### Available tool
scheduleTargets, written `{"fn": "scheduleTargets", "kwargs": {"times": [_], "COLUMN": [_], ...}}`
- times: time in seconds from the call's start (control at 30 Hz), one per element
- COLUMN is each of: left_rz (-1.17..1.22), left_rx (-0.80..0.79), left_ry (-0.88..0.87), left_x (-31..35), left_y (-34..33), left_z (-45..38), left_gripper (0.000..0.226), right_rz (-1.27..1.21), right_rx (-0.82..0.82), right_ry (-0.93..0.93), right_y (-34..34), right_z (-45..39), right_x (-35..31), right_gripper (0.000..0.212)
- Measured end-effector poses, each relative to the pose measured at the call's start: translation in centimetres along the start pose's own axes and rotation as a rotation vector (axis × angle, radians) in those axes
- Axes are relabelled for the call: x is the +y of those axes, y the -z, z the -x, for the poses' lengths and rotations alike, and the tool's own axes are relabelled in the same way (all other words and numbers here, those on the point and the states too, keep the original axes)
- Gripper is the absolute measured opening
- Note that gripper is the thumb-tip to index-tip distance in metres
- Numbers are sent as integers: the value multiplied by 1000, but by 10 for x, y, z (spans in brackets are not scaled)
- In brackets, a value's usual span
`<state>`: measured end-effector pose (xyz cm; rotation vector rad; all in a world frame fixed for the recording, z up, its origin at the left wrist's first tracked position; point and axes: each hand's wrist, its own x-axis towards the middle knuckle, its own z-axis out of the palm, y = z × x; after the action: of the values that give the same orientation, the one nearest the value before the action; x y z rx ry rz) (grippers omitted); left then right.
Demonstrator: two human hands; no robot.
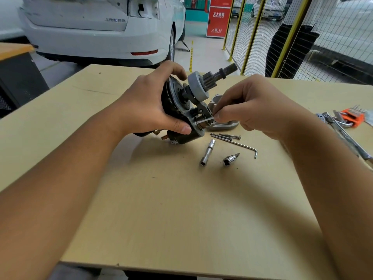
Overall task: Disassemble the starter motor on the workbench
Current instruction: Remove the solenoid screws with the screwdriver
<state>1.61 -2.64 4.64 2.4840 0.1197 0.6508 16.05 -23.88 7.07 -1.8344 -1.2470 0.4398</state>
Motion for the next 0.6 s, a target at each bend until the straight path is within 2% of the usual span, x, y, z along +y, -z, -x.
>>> {"fn": "scheduleTargets", "kwargs": {"times": [0.1,0.23,0.37,0.5,0.6], "left_rz": [-21,-40,-47,-43,-1], "left_rx": [-1,4,11,29,47], "left_ry": [14,34,53,72,96], "left_x": [5,10,12,9,4], "left_y": [-1,-2,-2,-3,-2], "left_z": [1,1,1,-1,-1], "left_gripper": [97,97,96,94,95], "right_rz": [-121,-181,-116,193,141], "right_rx": [-10,-6,-36,-113,-89], "right_ry": [-106,-144,-29,145,142], "right_y": [3,2,4,-14,-13], "right_z": [-2,-2,0,0,-3], "right_x": [5,8,12,7,6], "right_gripper": [7,4,8,12,11]}}
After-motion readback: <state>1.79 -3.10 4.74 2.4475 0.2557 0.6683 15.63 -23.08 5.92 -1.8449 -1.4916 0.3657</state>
